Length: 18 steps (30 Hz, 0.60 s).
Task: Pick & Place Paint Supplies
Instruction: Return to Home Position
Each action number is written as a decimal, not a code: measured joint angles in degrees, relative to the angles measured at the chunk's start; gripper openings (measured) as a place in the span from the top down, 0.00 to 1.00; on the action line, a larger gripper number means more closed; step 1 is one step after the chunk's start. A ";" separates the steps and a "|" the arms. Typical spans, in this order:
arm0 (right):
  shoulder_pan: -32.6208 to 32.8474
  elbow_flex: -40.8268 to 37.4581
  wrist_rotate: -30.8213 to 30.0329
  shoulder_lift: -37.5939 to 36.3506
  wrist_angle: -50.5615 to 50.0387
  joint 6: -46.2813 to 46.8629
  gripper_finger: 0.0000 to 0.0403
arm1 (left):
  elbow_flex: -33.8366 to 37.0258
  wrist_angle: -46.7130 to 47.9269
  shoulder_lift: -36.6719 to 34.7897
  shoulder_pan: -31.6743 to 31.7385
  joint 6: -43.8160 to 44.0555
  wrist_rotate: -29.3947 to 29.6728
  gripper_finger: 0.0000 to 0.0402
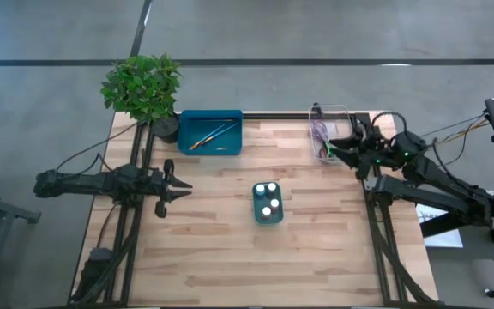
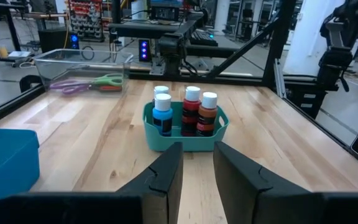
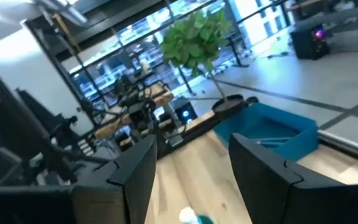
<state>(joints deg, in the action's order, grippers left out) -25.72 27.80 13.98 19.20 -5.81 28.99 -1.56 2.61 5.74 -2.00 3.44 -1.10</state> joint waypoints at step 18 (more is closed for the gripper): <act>28.42 -23.24 -12.16 -2.33 22.80 -3.69 0.51 | -0.02 0.00 0.04 0.00 0.02 0.00 0.76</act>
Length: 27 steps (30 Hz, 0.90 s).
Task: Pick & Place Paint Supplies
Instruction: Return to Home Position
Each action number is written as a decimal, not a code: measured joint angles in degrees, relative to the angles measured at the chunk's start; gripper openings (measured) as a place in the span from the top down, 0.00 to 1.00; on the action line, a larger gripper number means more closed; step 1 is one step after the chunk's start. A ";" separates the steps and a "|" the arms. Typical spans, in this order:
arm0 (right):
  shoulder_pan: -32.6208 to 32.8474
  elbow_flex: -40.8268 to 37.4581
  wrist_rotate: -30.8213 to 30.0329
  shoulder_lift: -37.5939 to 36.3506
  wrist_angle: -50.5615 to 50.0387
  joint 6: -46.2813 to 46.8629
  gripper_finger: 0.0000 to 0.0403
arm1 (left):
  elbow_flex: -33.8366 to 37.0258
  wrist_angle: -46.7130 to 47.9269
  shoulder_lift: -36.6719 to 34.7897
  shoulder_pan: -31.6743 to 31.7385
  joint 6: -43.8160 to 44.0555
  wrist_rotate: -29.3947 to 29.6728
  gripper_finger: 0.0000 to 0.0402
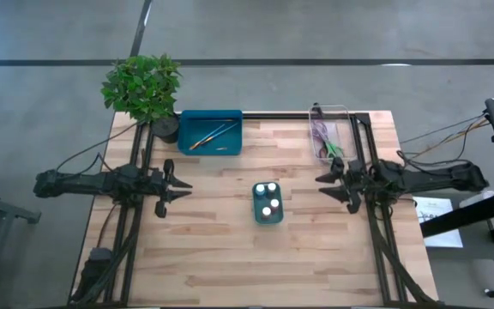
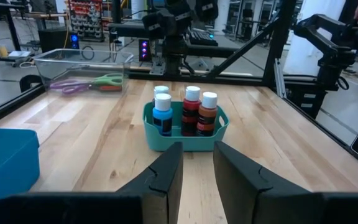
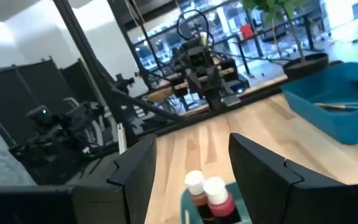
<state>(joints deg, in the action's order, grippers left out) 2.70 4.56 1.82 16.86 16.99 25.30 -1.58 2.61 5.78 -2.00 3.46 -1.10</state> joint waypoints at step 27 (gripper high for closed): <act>1.32 -3.96 -3.50 -16.87 -12.04 -30.49 0.51 | 0.00 -0.02 -0.04 0.00 0.00 0.02 0.75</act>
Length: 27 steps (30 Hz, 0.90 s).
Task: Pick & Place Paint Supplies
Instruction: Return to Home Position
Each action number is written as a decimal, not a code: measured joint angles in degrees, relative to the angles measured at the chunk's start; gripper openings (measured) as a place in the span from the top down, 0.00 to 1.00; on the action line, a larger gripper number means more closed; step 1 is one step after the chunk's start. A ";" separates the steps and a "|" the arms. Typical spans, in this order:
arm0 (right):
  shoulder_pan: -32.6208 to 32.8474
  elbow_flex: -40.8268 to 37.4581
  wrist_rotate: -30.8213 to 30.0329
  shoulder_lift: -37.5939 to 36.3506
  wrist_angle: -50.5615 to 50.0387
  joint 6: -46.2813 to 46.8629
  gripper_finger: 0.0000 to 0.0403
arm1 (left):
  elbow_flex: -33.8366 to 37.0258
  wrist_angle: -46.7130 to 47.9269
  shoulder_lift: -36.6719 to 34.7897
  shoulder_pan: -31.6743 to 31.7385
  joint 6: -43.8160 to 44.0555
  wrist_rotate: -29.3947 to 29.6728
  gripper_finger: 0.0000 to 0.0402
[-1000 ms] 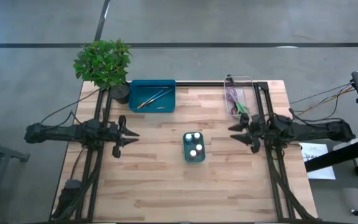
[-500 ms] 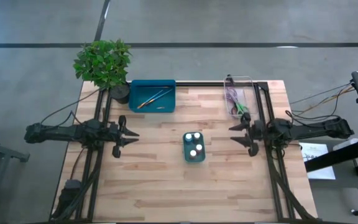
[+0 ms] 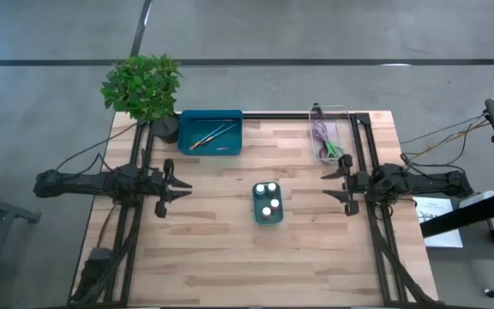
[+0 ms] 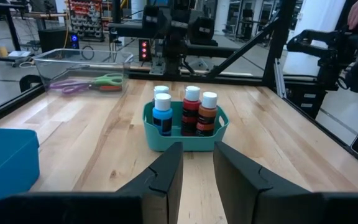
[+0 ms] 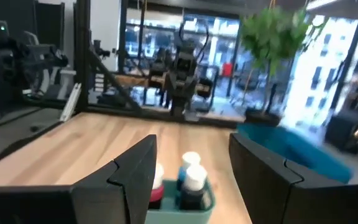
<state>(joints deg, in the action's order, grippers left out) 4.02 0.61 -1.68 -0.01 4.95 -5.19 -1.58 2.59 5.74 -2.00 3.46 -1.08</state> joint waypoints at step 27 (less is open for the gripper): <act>0.10 -0.09 0.12 0.13 -3.27 3.80 0.51 | -0.02 0.02 0.85 -0.02 -0.09 0.15 0.75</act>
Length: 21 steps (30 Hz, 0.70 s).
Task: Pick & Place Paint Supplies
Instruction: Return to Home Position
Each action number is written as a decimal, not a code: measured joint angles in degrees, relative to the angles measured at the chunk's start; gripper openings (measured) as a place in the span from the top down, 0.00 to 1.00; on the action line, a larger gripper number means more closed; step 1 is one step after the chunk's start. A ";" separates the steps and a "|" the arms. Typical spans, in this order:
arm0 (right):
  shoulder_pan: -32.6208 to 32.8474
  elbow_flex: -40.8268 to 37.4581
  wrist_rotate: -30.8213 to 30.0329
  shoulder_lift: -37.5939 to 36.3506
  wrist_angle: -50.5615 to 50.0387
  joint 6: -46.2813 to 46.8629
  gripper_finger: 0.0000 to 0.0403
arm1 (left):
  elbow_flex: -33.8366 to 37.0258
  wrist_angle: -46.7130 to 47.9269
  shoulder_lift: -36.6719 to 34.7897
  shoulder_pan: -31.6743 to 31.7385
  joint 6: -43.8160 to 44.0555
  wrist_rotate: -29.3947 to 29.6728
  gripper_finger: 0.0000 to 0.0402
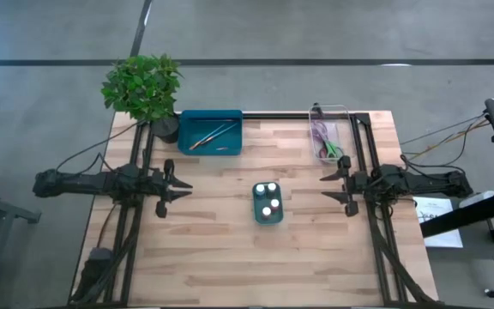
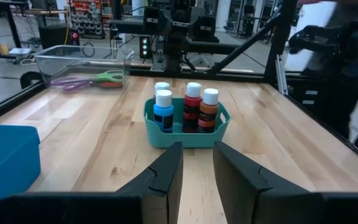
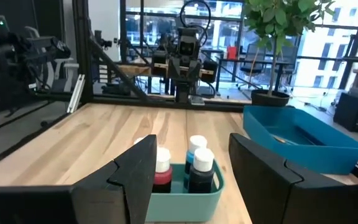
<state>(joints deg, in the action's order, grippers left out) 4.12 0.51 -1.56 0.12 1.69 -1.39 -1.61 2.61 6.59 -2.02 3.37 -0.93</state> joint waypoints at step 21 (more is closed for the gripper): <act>-0.02 0.00 -0.02 0.04 -0.01 -0.50 0.51 | 0.00 0.00 0.00 0.02 -0.11 -0.01 0.76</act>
<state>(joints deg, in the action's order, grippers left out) 4.10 0.51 -1.58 0.16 1.67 -1.89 -1.61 2.61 6.59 -2.00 3.27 -0.94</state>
